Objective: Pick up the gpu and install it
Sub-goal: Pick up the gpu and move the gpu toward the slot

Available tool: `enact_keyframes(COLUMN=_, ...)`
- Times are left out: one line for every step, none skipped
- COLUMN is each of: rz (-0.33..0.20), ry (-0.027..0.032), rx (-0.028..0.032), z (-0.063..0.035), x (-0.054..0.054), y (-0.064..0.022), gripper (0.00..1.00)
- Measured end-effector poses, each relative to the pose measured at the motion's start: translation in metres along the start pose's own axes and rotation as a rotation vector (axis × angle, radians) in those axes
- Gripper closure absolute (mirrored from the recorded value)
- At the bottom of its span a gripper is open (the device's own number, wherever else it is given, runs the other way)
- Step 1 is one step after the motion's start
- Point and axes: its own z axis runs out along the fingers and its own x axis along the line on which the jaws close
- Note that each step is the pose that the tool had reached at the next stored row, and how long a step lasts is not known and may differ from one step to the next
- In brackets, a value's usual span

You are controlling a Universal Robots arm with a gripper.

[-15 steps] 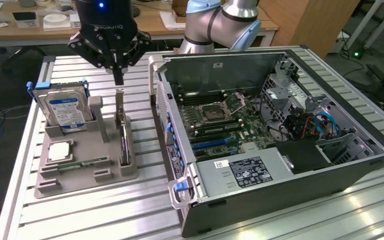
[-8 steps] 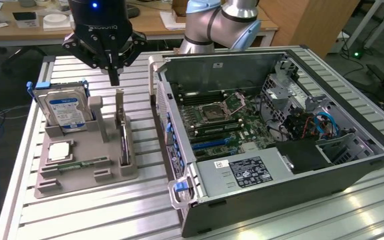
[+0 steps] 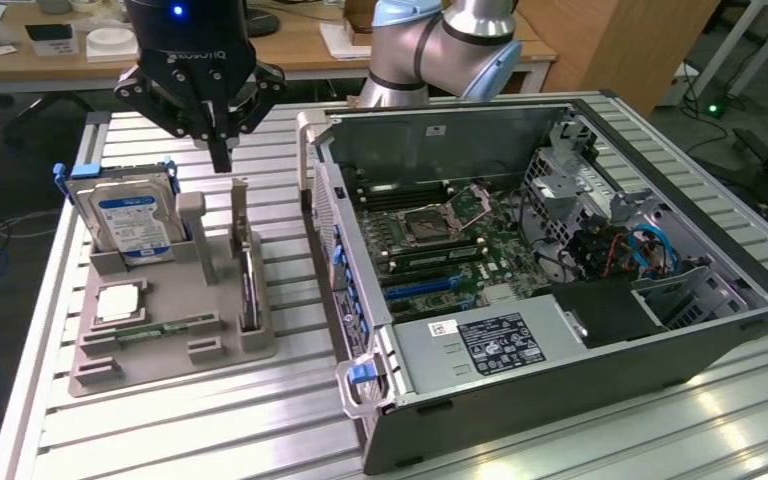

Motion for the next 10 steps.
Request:
enact_keyframes(rz=0.000, ry=0.0000, rx=0.0000, z=0.0000, x=0.0000, y=0.0000, gripper=0.90)
enact_keyframes(rz=0.000, ry=0.0000, rx=0.0000, z=0.0000, x=0.0000, y=0.0000, gripper=0.90)
enact_keyframes(rz=0.000, ry=0.0000, rx=0.0000, z=0.0000, x=0.0000, y=0.0000, gripper=0.90)
enact_keyframes(rz=0.000, ry=0.0000, rx=0.0000, z=0.0000, x=0.0000, y=0.0000, gripper=0.90)
enact_keyframes(rz=0.000, ry=0.0000, rx=0.0000, z=0.0000, x=0.0000, y=0.0000, gripper=0.90)
enact_keyframes(rz=0.000, ry=0.0000, rx=0.0000, z=0.0000, x=0.0000, y=0.0000, gripper=0.90)
enact_keyframes(rz=0.000, ry=0.0000, rx=0.0000, z=0.0000, x=0.0000, y=0.0000, gripper=0.90)
enact_keyframes(rz=0.000, ry=0.0000, rx=0.0000, z=0.0000, x=0.0000, y=0.0000, gripper=0.90)
enact_keyframes(rz=0.000, ry=0.0000, rx=0.0000, z=0.0000, x=0.0000, y=0.0000, gripper=0.90)
enact_keyframes(rz=0.000, ry=0.0000, rx=0.0000, z=0.0000, x=0.0000, y=0.0000, gripper=0.90)
